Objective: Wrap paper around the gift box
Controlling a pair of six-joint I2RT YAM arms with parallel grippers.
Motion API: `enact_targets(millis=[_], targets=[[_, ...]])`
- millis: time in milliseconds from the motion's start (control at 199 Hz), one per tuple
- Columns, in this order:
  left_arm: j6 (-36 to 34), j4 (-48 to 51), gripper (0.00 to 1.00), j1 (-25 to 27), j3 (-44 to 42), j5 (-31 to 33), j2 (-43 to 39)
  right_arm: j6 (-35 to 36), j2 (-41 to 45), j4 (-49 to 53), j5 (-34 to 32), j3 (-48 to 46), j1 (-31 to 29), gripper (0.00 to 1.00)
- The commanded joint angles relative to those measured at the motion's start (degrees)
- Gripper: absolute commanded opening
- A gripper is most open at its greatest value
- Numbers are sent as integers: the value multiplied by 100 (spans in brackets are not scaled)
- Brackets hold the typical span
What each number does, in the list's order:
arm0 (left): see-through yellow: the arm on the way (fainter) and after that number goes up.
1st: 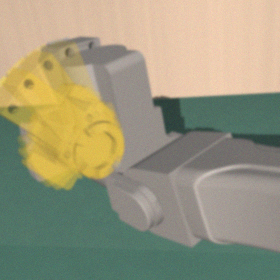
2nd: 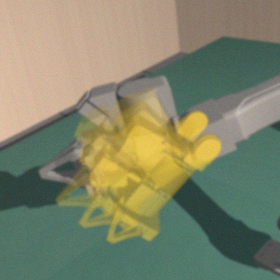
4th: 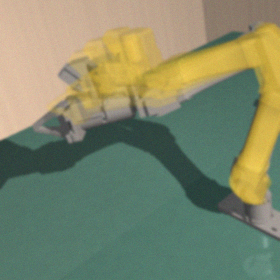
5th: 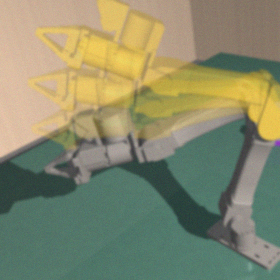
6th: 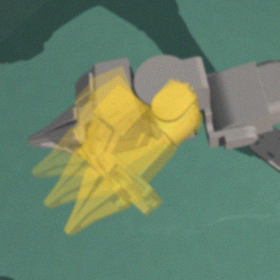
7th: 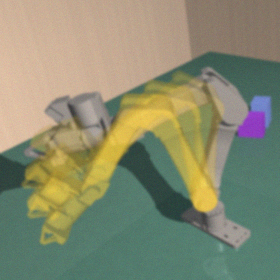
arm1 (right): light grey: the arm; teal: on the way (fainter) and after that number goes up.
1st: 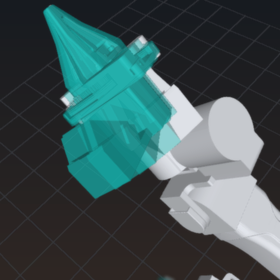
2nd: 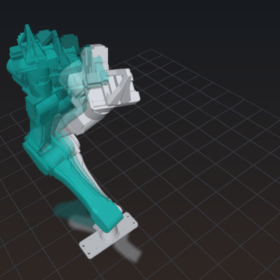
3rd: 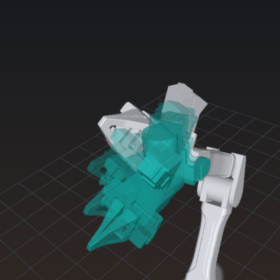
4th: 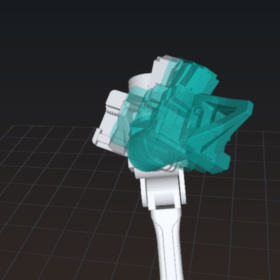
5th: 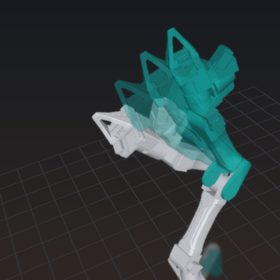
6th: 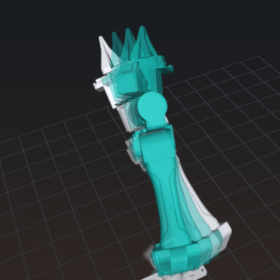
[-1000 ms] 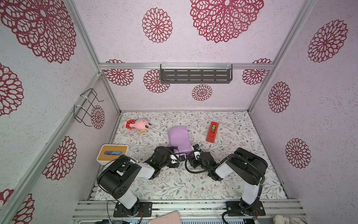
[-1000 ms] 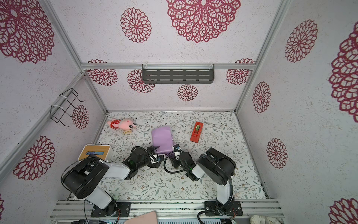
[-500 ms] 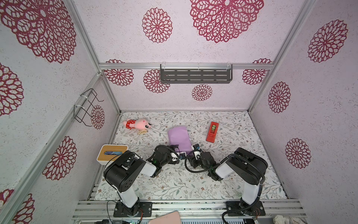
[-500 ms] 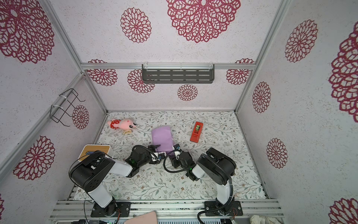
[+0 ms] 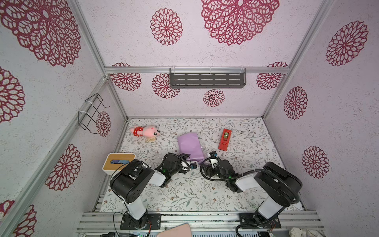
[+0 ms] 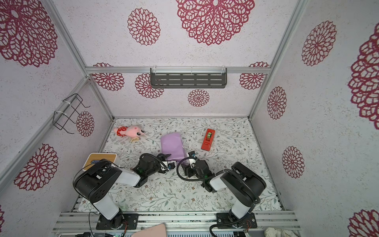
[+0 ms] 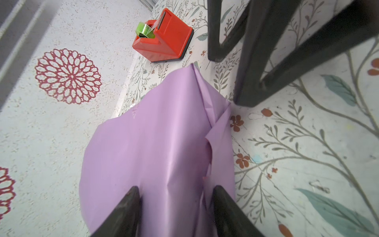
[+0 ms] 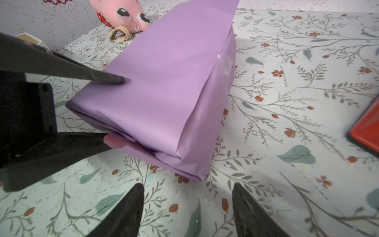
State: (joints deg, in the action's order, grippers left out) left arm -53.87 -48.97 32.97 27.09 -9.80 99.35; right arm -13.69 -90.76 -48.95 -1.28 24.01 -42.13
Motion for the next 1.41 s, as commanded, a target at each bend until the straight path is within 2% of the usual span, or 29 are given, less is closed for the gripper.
enact_targets(millis=[0, 116, 261, 392, 558, 709, 885, 1403], targets=[[-157, 359, 59, -45, 7, -22, -14, -249, 830, 1127, 520, 217, 308, 73], [-203, 422, 59, -43, 7, 41, -30, -516, 1374, 2462, 950, 788, 782, 75], [-281, 534, 59, -44, 16, 119, -23, -1333, 1420, 3603, 1457, 1677, 1669, 75], [-287, 552, 59, -42, 18, 123, -30, -2160, 1144, 4210, 1681, 2409, 2433, 72], [-288, 567, 58, -43, 22, 117, -30, -2349, 303, 5049, 1777, 3497, 2965, 67], [-274, 573, 58, -35, 33, 112, -32, -2637, -313, 5031, 2256, 3911, 3395, 61], [-238, 574, 58, -31, 33, 60, -47, -2665, -827, 5082, 2599, 4187, 3581, 56], [-210, 571, 58, -29, 59, 46, -47, -2763, -1551, 4795, 3087, 4323, 3659, 48]])
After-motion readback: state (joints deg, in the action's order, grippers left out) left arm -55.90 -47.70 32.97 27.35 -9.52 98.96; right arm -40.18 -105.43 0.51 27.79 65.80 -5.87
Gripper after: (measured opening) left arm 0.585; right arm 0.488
